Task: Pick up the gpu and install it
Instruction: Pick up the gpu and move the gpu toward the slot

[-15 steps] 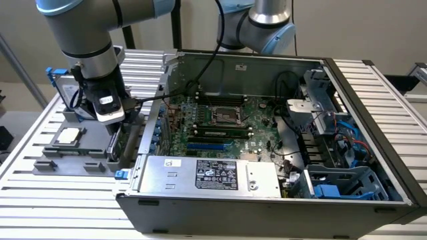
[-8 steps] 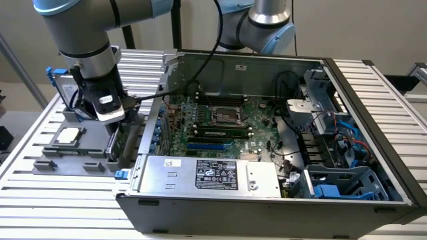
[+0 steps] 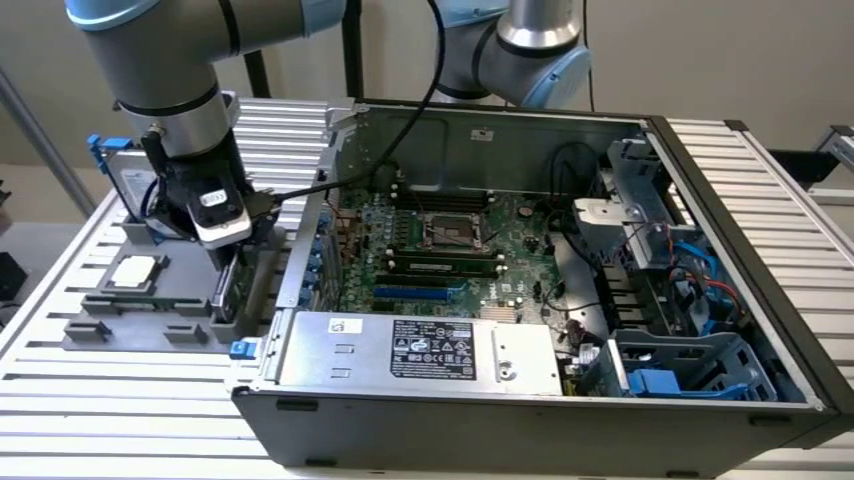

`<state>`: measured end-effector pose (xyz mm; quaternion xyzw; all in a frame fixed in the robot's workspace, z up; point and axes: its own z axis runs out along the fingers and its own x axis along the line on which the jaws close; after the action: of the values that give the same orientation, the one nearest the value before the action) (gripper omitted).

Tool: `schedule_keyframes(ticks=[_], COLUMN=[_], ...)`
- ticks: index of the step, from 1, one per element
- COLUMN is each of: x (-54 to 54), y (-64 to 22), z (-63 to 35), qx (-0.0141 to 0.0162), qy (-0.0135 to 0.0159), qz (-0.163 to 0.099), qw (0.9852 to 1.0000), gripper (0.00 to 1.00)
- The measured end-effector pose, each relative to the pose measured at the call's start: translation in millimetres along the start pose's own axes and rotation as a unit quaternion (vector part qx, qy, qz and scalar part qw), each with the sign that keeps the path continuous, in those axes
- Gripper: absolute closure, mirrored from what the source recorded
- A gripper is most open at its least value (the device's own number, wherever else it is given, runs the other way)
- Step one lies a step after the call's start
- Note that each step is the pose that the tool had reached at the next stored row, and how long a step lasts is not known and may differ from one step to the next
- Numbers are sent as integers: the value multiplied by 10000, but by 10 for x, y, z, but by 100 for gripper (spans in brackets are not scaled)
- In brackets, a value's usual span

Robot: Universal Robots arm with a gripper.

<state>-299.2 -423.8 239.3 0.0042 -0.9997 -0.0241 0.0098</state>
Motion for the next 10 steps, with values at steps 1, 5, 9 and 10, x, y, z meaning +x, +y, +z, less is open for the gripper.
schedule_keyframes(ticks=[1, 5, 9, 10], x=[0, 0, 1, 1], y=[0, 0, 1, 1], z=[0, 0, -21, -31], qx=[0, 0, 0, 0], qy=[0, 0, 1, 1], qz=[0, 0, -3, -5], qw=[10000, 10000, 10000, 10000], gripper=[100, 100, 100, 100])
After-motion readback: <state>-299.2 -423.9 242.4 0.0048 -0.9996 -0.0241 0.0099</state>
